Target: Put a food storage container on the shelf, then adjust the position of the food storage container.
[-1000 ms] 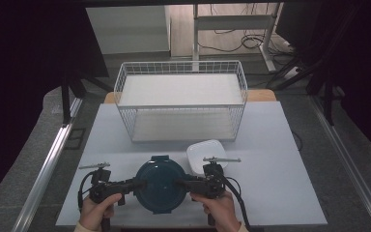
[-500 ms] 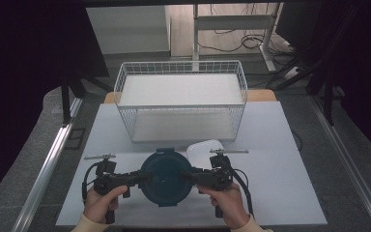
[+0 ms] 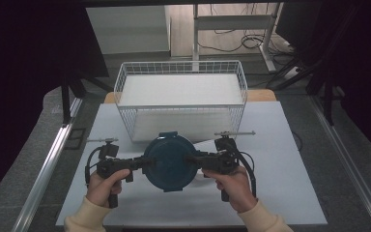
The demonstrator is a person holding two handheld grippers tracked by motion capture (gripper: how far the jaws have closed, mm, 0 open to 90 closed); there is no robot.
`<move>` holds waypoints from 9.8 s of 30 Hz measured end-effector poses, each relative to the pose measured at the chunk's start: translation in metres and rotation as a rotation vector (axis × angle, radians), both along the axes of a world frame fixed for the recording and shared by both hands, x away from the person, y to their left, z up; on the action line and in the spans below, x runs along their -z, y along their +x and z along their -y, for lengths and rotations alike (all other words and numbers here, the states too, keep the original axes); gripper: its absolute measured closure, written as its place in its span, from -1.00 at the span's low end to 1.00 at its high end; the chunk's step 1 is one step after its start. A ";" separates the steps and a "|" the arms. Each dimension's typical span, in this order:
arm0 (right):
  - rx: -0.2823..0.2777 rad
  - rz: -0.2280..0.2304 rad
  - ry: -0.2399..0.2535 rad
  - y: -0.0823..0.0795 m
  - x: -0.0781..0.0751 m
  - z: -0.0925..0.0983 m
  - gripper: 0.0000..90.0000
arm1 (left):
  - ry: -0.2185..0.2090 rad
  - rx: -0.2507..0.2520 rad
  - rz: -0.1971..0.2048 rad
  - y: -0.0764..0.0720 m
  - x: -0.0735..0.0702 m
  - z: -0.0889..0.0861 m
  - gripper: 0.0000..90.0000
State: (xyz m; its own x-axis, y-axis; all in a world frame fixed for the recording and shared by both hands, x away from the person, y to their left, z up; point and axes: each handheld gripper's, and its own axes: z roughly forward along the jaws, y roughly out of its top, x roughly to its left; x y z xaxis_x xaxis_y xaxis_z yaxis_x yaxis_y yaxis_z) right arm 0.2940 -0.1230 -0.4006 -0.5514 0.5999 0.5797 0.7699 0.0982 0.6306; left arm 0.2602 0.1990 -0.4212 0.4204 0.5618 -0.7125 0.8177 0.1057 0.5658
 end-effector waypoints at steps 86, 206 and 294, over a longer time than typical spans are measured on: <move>-0.017 0.016 0.055 0.116 -0.111 0.019 -0.12 | 0.050 0.017 0.060 0.121 -0.129 0.015 -0.02; 0.062 0.197 -0.308 0.015 0.047 0.119 -0.40 | 0.409 -0.111 0.155 0.009 0.045 -0.021 -0.48; -0.208 0.266 -0.583 0.100 0.056 0.027 1.00 | 0.396 -0.086 0.105 0.015 0.064 -0.021 -0.47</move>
State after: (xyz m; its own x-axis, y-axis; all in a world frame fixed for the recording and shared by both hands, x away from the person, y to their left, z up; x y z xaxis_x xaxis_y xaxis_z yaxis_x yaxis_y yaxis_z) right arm 0.3940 -0.1496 -0.4562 -0.7686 0.6394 0.0212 0.5237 0.6096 0.5951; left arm 0.2749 0.2196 -0.4850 0.4190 0.8200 -0.3900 0.7508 -0.0712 0.6567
